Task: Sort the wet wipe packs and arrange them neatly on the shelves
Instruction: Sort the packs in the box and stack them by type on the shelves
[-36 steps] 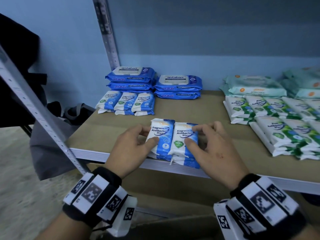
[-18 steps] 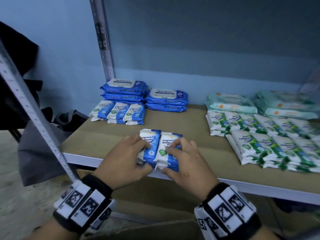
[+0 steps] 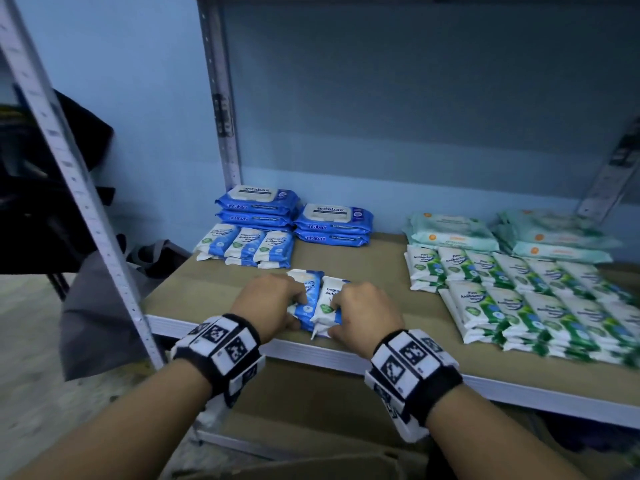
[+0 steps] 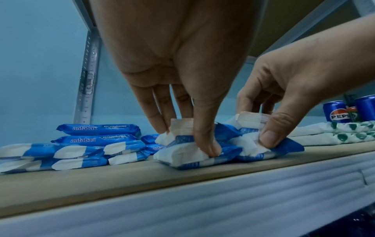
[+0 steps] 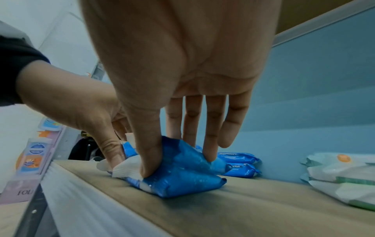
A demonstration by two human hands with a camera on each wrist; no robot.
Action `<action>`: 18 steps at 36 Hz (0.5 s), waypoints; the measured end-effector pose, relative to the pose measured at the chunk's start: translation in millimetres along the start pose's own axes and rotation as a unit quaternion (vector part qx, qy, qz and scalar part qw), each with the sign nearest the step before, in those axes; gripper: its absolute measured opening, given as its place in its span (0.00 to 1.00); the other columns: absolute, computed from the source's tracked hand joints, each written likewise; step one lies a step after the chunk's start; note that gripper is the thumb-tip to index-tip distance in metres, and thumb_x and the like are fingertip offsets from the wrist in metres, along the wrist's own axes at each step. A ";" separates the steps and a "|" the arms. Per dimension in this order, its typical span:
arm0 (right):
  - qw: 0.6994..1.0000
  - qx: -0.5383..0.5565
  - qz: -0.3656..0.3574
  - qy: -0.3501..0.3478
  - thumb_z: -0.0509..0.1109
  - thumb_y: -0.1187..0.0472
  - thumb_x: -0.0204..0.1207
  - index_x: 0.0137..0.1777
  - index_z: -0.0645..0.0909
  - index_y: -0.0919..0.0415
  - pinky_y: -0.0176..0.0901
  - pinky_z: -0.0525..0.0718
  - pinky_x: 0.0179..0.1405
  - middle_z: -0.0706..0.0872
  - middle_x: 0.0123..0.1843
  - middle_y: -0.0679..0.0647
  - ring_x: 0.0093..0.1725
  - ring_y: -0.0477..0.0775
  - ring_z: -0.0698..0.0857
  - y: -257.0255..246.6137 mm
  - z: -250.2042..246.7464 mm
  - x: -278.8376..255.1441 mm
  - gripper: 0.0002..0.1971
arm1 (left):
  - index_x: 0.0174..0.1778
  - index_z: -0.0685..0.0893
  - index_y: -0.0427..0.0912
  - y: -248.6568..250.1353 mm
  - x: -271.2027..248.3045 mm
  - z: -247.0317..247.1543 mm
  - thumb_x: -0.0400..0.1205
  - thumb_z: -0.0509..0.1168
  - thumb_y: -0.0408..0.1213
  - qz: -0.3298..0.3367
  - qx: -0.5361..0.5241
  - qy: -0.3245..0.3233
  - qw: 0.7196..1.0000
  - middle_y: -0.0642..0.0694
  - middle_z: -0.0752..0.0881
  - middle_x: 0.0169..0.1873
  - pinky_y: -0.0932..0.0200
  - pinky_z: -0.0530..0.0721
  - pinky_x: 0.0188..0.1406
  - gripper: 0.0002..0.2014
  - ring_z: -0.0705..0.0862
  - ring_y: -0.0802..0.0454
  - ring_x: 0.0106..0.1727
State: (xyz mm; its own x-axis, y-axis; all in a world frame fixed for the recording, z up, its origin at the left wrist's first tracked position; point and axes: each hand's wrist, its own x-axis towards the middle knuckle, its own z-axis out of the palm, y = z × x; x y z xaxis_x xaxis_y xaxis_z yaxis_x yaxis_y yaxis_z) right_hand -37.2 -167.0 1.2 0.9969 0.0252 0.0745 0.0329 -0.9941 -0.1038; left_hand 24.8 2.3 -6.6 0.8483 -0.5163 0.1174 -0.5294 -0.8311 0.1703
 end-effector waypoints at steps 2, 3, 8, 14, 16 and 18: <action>1.000 0.004 0.018 -0.005 0.79 0.48 0.68 0.52 0.87 0.54 0.45 0.79 0.43 0.87 0.51 0.54 0.50 0.59 0.85 2.1 -0.9 8.2 0.16 | 0.55 0.86 0.54 2.3 8.4 -1.1 0.70 0.80 0.45 -0.015 0.006 -0.018 1.000 0.53 0.85 0.53 0.60 0.73 0.47 0.18 0.81 0.52 0.55; 1.000 0.005 0.022 -0.008 0.80 0.48 0.67 0.53 0.87 0.54 0.46 0.81 0.45 0.87 0.50 0.54 0.50 0.59 0.86 3.0 -0.9 12.0 0.17 | 0.56 0.86 0.54 3.0 12.6 -1.5 0.70 0.80 0.45 -0.022 0.008 -0.025 0.999 0.53 0.85 0.54 0.60 0.73 0.47 0.19 0.81 0.52 0.56; 0.999 0.023 0.040 -0.016 0.82 0.50 0.66 0.56 0.88 0.53 0.47 0.86 0.51 0.88 0.53 0.55 0.53 0.59 0.86 7.1 -0.2 28.6 0.18 | 0.57 0.86 0.52 4.0 31.2 -1.7 0.71 0.81 0.42 -0.053 0.008 -0.039 0.998 0.48 0.86 0.57 0.57 0.79 0.53 0.19 0.83 0.47 0.58; 0.998 0.035 0.053 -0.030 0.84 0.52 0.66 0.56 0.90 0.53 0.45 0.85 0.54 0.88 0.54 0.55 0.54 0.58 0.85 14.5 -1.7 50.8 0.18 | 0.56 0.85 0.51 4.1 47.5 0.4 0.71 0.80 0.43 -0.067 0.019 -0.034 0.997 0.46 0.86 0.57 0.54 0.83 0.55 0.19 0.84 0.44 0.58; 0.998 0.022 0.051 -0.031 0.84 0.51 0.63 0.52 0.90 0.55 0.42 0.84 0.47 0.88 0.50 0.55 0.49 0.56 0.85 13.5 -0.3 61.0 0.18 | 0.56 0.86 0.53 3.1 52.3 -1.0 0.70 0.80 0.45 -0.073 0.021 -0.034 0.997 0.46 0.86 0.56 0.51 0.84 0.55 0.19 0.84 0.44 0.57; 0.999 0.001 0.048 -0.024 0.85 0.50 0.60 0.48 0.89 0.56 0.40 0.79 0.41 0.85 0.45 0.55 0.44 0.56 0.83 12.5 2.4 70.3 0.18 | 0.55 0.86 0.54 1.2 58.1 -1.8 0.69 0.80 0.45 -0.073 0.021 -0.028 0.997 0.46 0.86 0.56 0.49 0.84 0.55 0.19 0.84 0.45 0.56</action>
State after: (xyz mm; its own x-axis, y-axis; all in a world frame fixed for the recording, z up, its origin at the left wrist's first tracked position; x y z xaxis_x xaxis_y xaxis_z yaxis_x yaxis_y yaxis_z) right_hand 33.4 -177.4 2.8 0.9977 -0.0652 0.0159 -0.0630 -0.9919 -0.1107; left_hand 73.4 -28.3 2.3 0.9157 -0.3999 0.0388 -0.4013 -0.9050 0.1410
